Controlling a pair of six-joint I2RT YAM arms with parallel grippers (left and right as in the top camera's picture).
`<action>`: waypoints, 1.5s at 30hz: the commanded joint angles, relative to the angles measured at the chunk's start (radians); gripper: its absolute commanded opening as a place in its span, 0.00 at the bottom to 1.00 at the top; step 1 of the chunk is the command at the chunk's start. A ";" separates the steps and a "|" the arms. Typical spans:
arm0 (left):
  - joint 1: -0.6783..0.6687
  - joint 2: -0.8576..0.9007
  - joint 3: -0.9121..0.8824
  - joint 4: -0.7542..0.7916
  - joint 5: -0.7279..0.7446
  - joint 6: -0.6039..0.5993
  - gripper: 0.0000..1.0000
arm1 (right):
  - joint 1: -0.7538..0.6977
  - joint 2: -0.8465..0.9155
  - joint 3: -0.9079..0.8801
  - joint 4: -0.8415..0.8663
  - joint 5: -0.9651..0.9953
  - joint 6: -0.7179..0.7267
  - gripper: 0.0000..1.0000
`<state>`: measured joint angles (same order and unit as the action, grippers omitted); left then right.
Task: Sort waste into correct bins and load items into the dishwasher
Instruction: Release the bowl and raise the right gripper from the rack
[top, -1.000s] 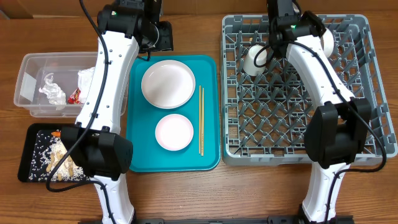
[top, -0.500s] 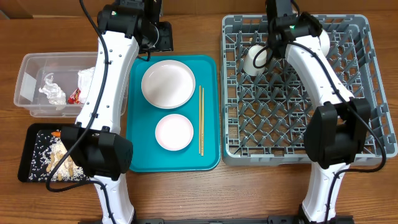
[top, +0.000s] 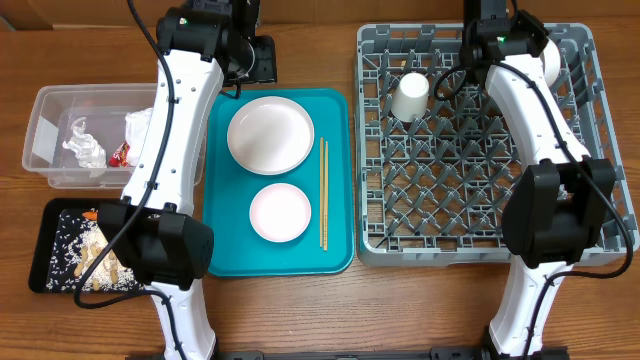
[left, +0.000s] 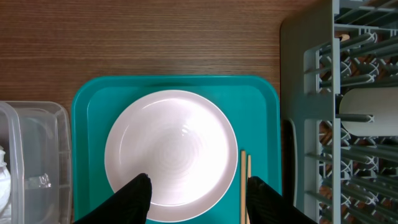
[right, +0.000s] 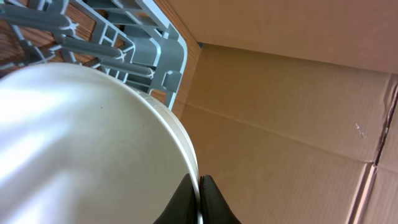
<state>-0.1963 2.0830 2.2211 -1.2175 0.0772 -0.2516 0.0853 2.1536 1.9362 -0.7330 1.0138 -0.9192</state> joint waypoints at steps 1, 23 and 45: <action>0.000 -0.026 0.019 -0.009 -0.010 0.028 0.52 | 0.003 -0.016 0.000 -0.035 -0.043 0.052 0.04; 0.000 -0.026 0.019 -0.012 -0.010 0.028 0.51 | -0.040 -0.015 -0.060 0.060 -0.069 -0.039 0.04; 0.002 -0.026 0.019 -0.018 -0.044 0.046 0.52 | 0.069 -0.015 -0.072 -0.111 -0.031 0.176 0.04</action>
<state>-0.1963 2.0830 2.2208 -1.2346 0.0601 -0.2287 0.1379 2.1506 1.8847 -0.8124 1.0351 -0.8391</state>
